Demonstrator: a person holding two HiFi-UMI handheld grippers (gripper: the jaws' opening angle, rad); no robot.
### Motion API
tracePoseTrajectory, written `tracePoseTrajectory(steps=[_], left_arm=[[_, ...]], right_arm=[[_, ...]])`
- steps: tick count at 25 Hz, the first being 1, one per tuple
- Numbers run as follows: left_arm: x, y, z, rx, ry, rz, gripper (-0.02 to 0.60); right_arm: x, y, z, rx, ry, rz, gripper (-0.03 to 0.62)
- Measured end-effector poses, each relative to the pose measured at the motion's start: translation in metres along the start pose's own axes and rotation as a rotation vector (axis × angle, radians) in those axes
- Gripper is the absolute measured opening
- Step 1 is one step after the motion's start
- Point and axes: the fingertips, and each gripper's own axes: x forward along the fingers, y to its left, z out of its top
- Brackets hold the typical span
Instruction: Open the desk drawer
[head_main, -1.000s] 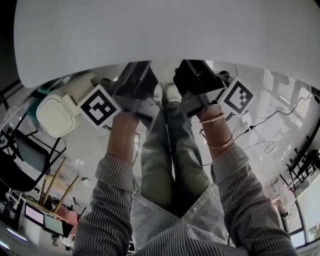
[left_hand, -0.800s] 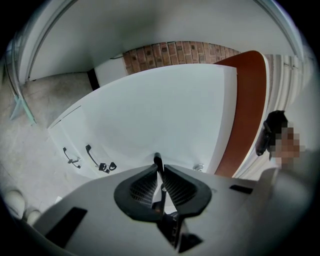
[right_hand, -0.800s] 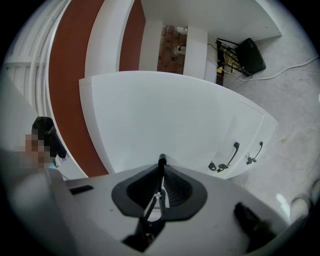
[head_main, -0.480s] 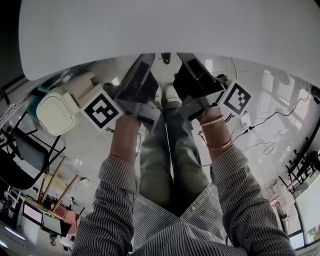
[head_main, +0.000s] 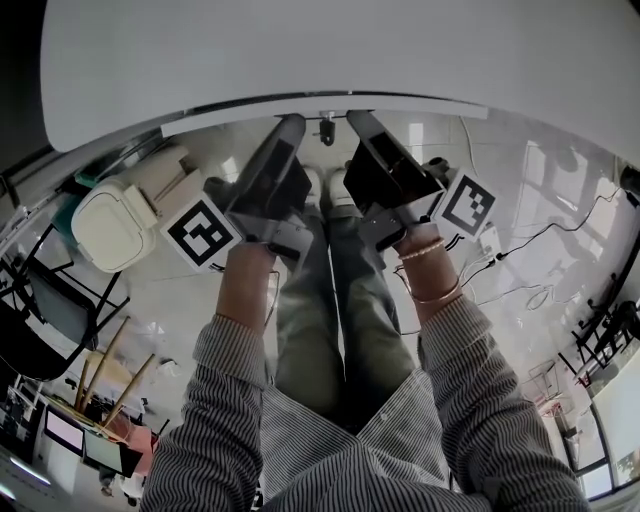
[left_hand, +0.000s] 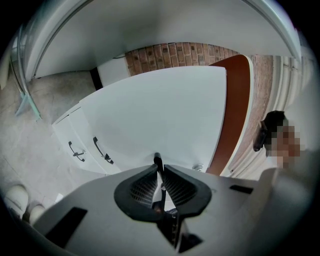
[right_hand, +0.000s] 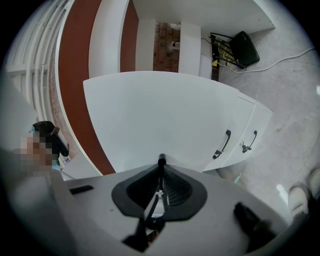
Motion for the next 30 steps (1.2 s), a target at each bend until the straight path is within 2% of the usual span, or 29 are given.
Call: tracePoseTrajectory(steps=[3, 7, 17, 23, 30], left_arm=[[-0.005, 0.0, -0.005, 0.004, 0.007, -0.002, 0.048], [-0.011, 0.001, -0.009, -0.035, -0.016, -0.027, 0.044], [-0.022, -0.004, -0.022, -0.059, -0.055, -0.065, 0.043], [-0.029, -0.003, -0.028, -0.041, -0.061, -0.065, 0.043], [-0.04, -0.001, -0.037, -0.071, -0.063, -0.059, 0.041]], right_arm=[[-0.005, 0.0, -0.005, 0.006, 0.011, -0.001, 0.038], [-0.009, -0.001, -0.011, 0.012, 0.013, -0.001, 0.038], [-0.024, 0.005, -0.019, -0.009, -0.015, 0.019, 0.038], [-0.03, 0.003, -0.027, -0.009, -0.014, 0.01, 0.038], [-0.039, 0.002, -0.037, 0.014, -0.028, 0.001, 0.037]])
